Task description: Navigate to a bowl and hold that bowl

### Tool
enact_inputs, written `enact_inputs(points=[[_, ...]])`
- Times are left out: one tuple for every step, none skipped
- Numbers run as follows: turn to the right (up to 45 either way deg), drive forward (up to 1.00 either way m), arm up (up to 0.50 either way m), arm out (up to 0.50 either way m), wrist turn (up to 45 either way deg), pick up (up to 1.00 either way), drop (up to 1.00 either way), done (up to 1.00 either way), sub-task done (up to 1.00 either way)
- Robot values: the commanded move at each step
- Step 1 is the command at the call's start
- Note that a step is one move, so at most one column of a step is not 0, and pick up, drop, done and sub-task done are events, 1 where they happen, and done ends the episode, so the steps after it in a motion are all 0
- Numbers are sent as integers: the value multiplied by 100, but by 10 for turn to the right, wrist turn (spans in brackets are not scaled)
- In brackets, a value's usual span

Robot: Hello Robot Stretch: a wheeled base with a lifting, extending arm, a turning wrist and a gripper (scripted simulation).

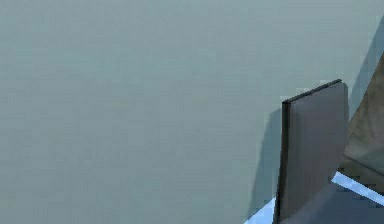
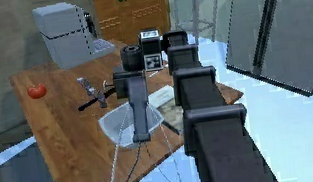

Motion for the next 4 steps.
enact_inputs(points=[[0, 0, 0, 0, 450, 0, 0, 0, 0], [0, 0, 0, 0, 450, 0, 0, 0, 0], [0, 0, 0, 0, 450, 0, 0, 0, 0], [0, 0, 0, 0, 120, 0, 0, 0, 0]])
